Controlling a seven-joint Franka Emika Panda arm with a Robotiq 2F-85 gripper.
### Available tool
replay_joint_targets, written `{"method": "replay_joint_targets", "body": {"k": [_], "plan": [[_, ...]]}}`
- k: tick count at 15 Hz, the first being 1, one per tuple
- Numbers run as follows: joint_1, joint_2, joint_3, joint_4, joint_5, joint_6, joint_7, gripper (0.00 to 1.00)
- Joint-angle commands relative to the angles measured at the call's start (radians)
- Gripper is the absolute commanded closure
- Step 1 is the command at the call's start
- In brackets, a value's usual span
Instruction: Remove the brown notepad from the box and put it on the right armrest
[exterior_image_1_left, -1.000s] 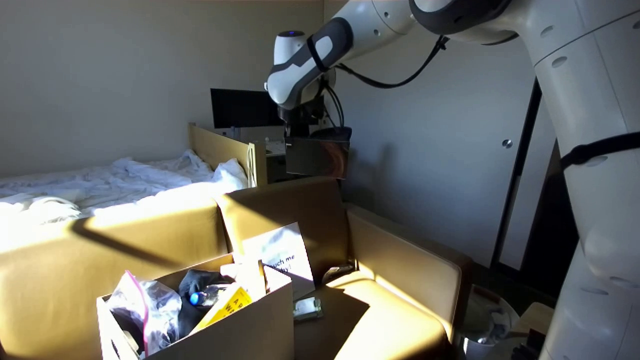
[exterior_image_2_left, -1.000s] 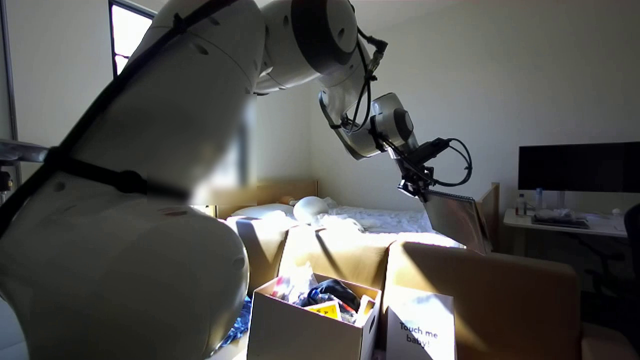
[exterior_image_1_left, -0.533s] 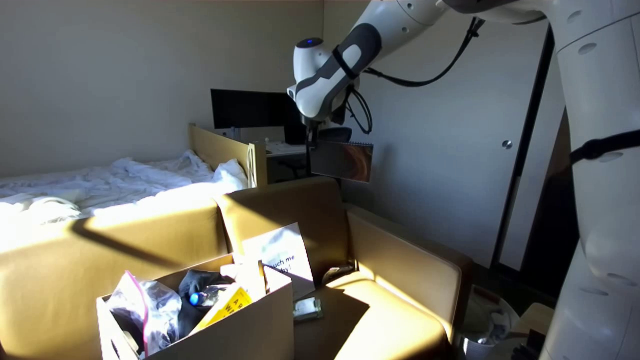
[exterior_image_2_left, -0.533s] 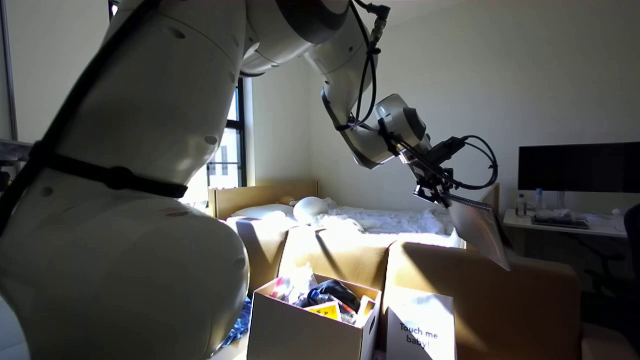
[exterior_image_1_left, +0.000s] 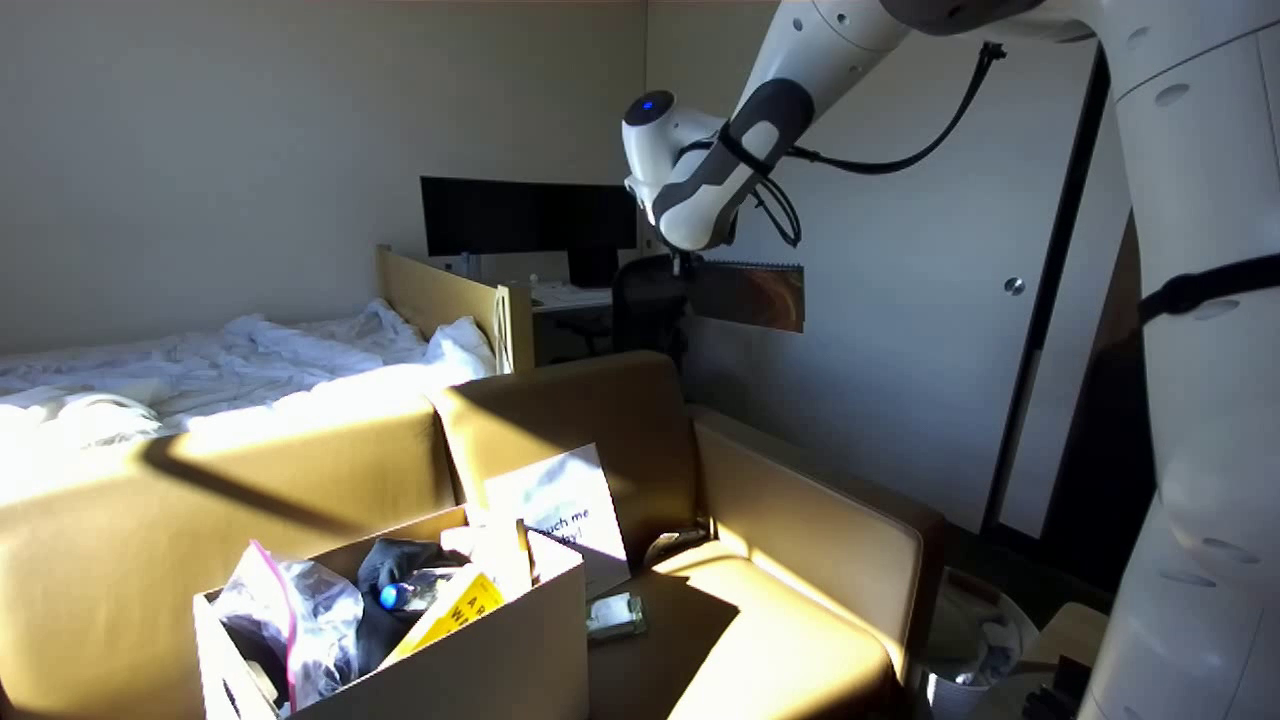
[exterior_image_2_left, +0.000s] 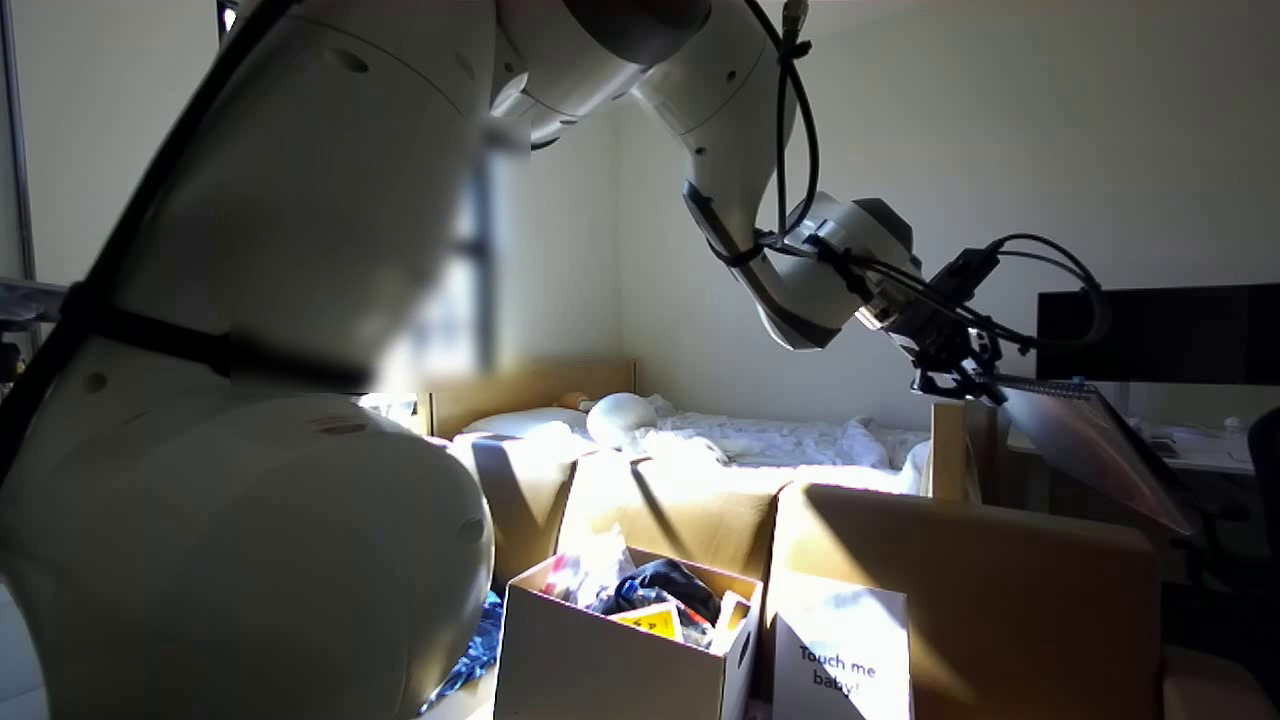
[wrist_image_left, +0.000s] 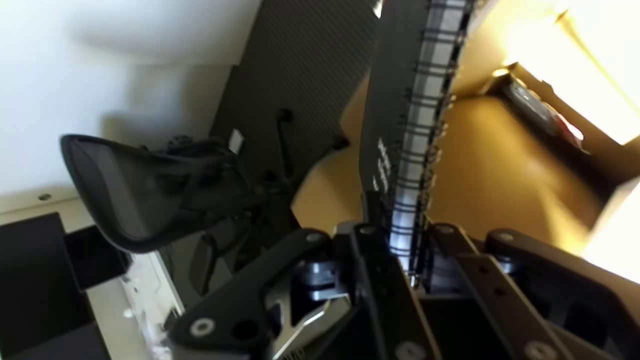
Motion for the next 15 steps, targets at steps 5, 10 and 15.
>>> {"method": "replay_joint_targets", "body": {"k": [5,10,15], "plan": [[0.237,0.096,-0.370,-0.067,-0.594,-0.011,0.543,0.93],[0.053,0.069,-0.119,-0.100,-0.695,-0.147,0.634,0.88],[-0.029,0.187,-0.006,-0.020,-0.730,-0.244,0.679,0.94]]}}
